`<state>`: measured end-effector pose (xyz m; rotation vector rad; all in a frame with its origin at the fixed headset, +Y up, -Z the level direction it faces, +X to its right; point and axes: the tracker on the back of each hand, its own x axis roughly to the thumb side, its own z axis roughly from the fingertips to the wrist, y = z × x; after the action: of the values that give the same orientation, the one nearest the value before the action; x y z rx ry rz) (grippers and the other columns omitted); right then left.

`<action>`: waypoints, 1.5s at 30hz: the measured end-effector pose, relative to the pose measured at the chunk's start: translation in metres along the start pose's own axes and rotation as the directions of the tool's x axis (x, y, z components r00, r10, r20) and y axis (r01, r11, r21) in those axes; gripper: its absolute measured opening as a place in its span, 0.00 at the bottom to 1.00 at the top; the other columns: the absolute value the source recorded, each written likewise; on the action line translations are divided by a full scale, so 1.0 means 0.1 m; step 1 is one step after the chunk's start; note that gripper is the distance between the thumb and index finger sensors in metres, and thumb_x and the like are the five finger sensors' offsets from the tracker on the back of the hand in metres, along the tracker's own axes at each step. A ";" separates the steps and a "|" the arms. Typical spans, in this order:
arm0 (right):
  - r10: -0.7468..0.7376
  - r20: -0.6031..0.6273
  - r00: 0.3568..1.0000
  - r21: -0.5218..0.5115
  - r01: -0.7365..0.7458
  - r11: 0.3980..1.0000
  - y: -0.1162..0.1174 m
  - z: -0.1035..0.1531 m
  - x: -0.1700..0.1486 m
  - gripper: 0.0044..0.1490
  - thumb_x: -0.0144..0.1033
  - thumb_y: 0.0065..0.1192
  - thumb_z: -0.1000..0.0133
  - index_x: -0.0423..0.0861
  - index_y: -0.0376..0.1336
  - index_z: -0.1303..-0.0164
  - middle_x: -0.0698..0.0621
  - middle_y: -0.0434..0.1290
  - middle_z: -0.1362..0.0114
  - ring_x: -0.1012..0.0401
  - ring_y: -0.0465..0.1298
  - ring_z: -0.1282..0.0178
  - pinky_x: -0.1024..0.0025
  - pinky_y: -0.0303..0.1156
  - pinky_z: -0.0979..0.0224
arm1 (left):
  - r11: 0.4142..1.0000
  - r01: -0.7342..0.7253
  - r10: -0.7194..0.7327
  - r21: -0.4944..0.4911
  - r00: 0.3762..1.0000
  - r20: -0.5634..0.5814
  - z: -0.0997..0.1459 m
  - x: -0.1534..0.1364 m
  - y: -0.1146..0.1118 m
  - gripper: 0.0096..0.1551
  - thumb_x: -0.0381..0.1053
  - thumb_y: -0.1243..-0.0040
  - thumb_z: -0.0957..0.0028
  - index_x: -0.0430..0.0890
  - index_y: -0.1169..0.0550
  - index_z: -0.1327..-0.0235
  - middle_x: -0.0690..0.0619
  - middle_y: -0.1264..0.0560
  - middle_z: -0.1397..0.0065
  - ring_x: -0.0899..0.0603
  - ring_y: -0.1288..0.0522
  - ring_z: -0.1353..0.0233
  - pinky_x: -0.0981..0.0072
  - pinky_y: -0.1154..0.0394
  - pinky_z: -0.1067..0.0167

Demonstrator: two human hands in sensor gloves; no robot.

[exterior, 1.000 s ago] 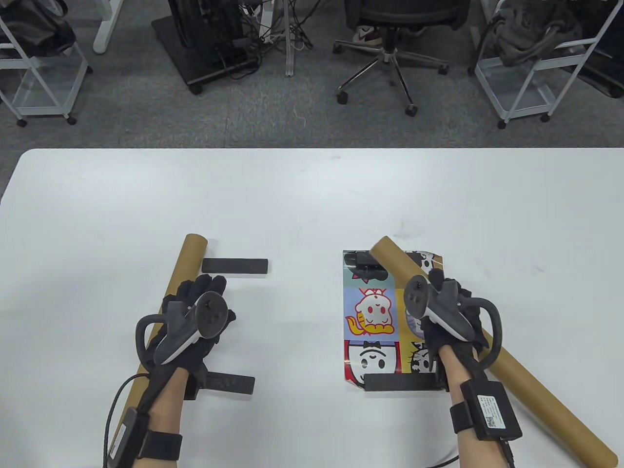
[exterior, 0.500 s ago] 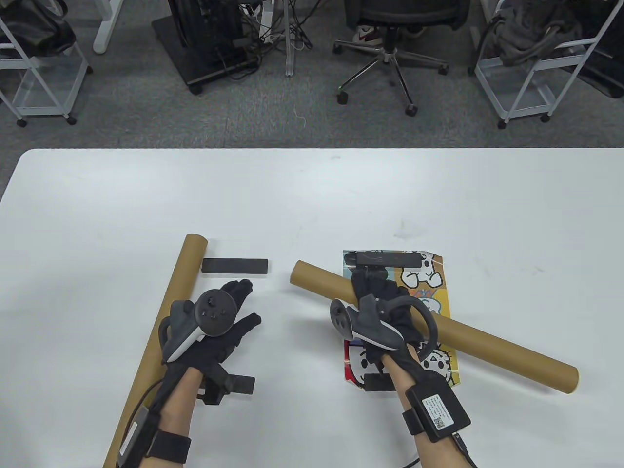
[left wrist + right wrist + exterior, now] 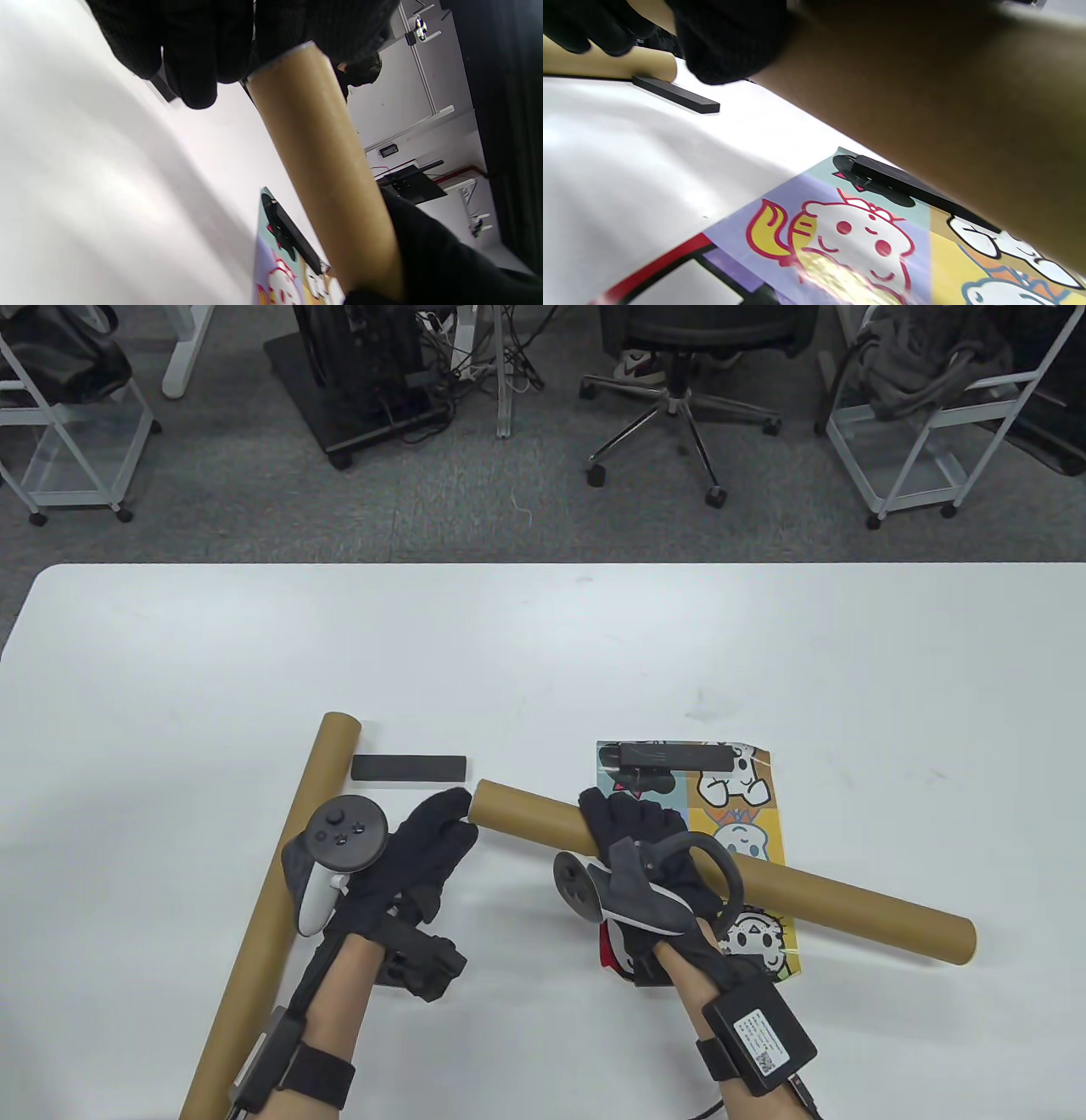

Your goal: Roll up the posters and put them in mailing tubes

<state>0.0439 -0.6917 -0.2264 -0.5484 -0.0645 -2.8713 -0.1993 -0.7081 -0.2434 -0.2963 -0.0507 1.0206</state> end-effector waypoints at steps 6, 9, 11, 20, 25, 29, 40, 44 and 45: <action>-0.064 0.043 0.997 0.024 0.063 0.998 -0.05 0.01 0.02 0.53 0.38 0.62 0.49 0.37 0.43 0.17 0.33 0.60 0.19 0.36 0.69 0.26 0.31 0.69 0.29 | 0.993 0.005 -0.006 0.114 1.000 0.009 0.02 0.03 0.05 0.23 0.50 0.50 0.39 0.47 0.28 0.32 0.39 0.30 0.16 0.37 0.21 0.24 0.45 0.29 0.22; -0.111 0.047 0.993 -0.002 0.111 0.994 -0.10 0.02 -0.05 0.54 0.40 0.64 0.49 0.39 0.44 0.17 0.33 0.61 0.20 0.37 0.69 0.27 0.29 0.70 0.30 | 0.986 0.042 -0.055 0.160 0.996 0.075 0.06 0.14 0.09 0.23 0.49 0.49 0.41 0.47 0.26 0.34 0.39 0.29 0.18 0.38 0.19 0.26 0.46 0.26 0.23; -0.127 0.048 0.991 -0.021 0.128 0.991 -0.11 0.04 -0.08 0.54 0.41 0.66 0.49 0.39 0.46 0.17 0.33 0.61 0.20 0.37 0.68 0.27 0.28 0.71 0.32 | 0.990 0.033 -0.044 0.138 0.996 0.082 0.07 0.14 0.08 0.22 0.48 0.48 0.41 0.46 0.26 0.34 0.39 0.29 0.17 0.38 0.19 0.25 0.46 0.27 0.23; -0.055 0.053 0.997 -0.053 0.057 0.997 -0.07 0.08 -0.17 0.54 0.54 0.70 0.52 0.49 0.50 0.19 0.45 0.74 0.27 0.47 0.81 0.36 0.47 0.75 0.34 | 0.995 -0.065 0.061 0.072 0.996 0.057 0.03 0.06 0.00 0.29 0.60 0.46 0.41 0.45 0.26 0.33 0.40 0.31 0.16 0.37 0.21 0.25 0.43 0.30 0.22; -0.125 0.058 0.990 -0.066 0.129 0.990 -0.09 0.08 -0.20 0.53 0.50 0.71 0.50 0.51 0.48 0.19 0.44 0.71 0.26 0.45 0.78 0.34 0.32 0.75 0.32 | 0.991 -0.110 0.104 0.076 0.991 0.079 0.05 0.07 0.07 0.25 0.53 0.41 0.41 0.41 0.24 0.36 0.38 0.30 0.17 0.36 0.20 0.26 0.41 0.29 0.23; -0.129 0.073 0.989 -0.056 0.133 0.990 -0.10 0.08 -0.21 0.53 0.52 0.70 0.50 0.51 0.48 0.18 0.44 0.72 0.26 0.45 0.81 0.34 0.44 0.79 0.34 | 0.989 -0.135 0.129 0.064 0.988 0.089 0.05 0.08 0.10 0.26 0.50 0.40 0.41 0.39 0.24 0.34 0.36 0.31 0.17 0.34 0.21 0.25 0.38 0.30 0.23; -0.248 0.054 0.967 0.056 0.245 0.968 -0.13 0.06 -0.23 0.56 0.57 0.65 0.53 0.48 0.48 0.18 0.43 0.73 0.28 0.46 0.80 0.36 0.39 0.76 0.33 | 0.997 -0.060 0.054 0.037 0.986 0.156 0.03 0.09 0.17 0.24 0.47 0.46 0.41 0.41 0.25 0.34 0.38 0.31 0.16 0.36 0.20 0.26 0.41 0.29 0.22; -0.253 0.078 0.964 0.086 0.247 0.965 -0.12 0.05 -0.21 0.53 0.54 0.61 0.47 0.46 0.45 0.16 0.39 0.69 0.24 0.42 0.76 0.33 0.35 0.74 0.32 | 0.998 -0.049 0.044 0.027 0.989 0.142 0.03 0.04 0.17 0.24 0.48 0.45 0.40 0.42 0.25 0.33 0.38 0.32 0.16 0.37 0.20 0.25 0.42 0.30 0.22; -0.278 0.085 0.957 0.085 0.271 0.959 -0.11 0.06 -0.22 0.52 0.51 0.60 0.45 0.45 0.44 0.15 0.37 0.67 0.23 0.39 0.75 0.31 0.34 0.72 0.31 | 0.998 -0.059 0.054 0.035 0.989 0.138 0.02 0.02 0.17 0.24 0.49 0.43 0.40 0.42 0.24 0.33 0.39 0.31 0.16 0.38 0.20 0.26 0.42 0.30 0.22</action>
<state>0.0638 -0.6763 -0.2293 -0.7152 -0.2803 -3.0923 -0.2129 -0.6979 -0.2458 -0.1926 -0.1477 1.0964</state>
